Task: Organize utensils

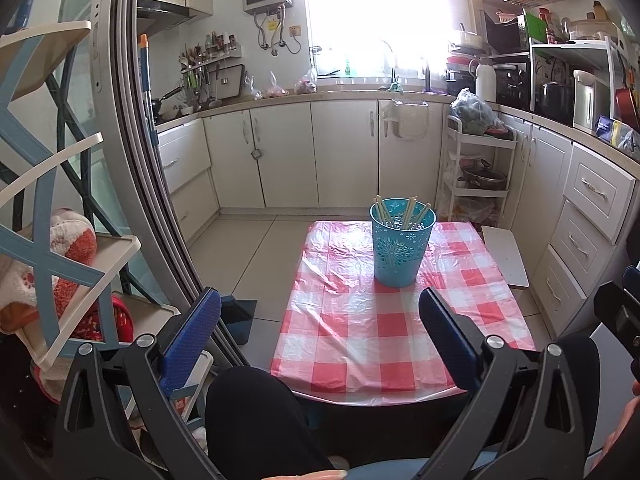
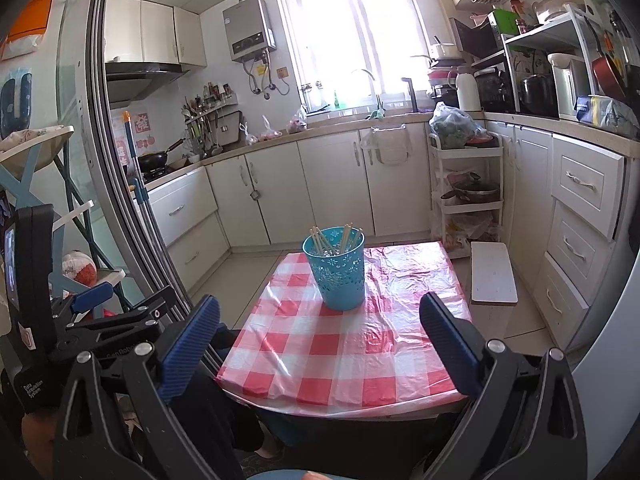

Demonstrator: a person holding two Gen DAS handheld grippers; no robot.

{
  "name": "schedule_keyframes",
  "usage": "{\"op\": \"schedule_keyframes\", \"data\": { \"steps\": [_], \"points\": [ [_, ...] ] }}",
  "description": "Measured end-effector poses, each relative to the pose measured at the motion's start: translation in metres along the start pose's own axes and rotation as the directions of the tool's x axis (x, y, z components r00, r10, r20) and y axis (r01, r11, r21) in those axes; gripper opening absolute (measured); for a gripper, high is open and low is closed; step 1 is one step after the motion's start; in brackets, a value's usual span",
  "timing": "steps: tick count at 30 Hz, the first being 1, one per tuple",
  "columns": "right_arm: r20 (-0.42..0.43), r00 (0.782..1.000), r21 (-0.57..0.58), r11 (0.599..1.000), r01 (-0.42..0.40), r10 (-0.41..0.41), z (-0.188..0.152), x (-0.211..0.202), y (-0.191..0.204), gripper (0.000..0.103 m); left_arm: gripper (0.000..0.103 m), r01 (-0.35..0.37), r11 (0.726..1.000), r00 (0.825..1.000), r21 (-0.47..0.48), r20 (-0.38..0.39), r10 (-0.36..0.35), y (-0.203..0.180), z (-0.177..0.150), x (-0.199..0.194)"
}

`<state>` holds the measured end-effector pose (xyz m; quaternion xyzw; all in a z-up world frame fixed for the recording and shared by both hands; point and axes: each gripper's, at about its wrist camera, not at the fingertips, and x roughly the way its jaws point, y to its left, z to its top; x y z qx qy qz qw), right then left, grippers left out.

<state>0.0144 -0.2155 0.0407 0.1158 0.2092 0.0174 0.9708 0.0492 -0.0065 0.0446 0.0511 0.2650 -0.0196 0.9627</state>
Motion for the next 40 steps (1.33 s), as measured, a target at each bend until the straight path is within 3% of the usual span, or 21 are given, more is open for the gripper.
{"op": "schedule_keyframes", "data": {
  "steps": [20, 29, 34, 40],
  "points": [
    [-0.016, 1.0, -0.007, 1.0, -0.002, 0.001, -0.002, 0.004, -0.005, 0.096, 0.095, -0.017, 1.0, 1.0, -0.005, 0.003, 0.017, 0.001, 0.001, 0.002],
    [-0.025, 1.0, -0.009, 1.0, 0.001, -0.001, -0.006, 0.009, -0.007, 0.096, 0.095, -0.015, 1.0, 0.999, -0.006, 0.046, 0.015, 0.002, -0.005, 0.006],
    [-0.028, 1.0, -0.026, 1.0, 0.009, -0.01, -0.005, 0.017, -0.011, 0.096, 0.095, 0.017, 1.0, 1.0, -0.003, -0.008, -0.017, 0.0, -0.008, 0.024],
    [-0.063, 0.998, -0.007, 1.0, 0.03, -0.031, -0.004, 0.041, -0.025, 0.096, 0.095, 0.006, 1.0, 0.997, -0.027, -0.082, -0.009, 0.001, -0.018, 0.054]
  ]
}}
